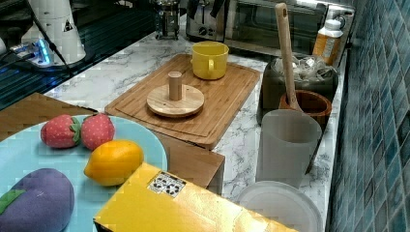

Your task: Put the tea in the cup.

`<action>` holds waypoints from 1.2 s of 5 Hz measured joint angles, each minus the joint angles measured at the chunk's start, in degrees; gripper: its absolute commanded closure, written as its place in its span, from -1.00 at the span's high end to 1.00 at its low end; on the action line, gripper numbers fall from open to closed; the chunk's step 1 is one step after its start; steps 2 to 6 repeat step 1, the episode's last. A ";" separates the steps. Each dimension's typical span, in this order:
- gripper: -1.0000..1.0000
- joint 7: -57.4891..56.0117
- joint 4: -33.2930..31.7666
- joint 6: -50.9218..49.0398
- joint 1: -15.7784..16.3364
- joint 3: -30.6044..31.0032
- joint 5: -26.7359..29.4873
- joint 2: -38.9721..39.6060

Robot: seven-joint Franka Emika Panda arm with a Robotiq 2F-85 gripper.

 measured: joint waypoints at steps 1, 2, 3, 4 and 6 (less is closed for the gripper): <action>1.00 -0.01 0.00 -0.07 -0.01 -0.14 0.00 -0.01; 1.00 -0.01 0.00 -0.07 -0.01 -0.14 0.00 -0.01; 1.00 -0.01 0.00 -0.07 -0.01 -0.14 0.00 -0.01; 1.00 -0.01 0.00 -0.07 -0.01 -0.14 0.00 -0.01; 1.00 -0.01 0.00 -0.07 -0.01 -0.14 0.00 -0.01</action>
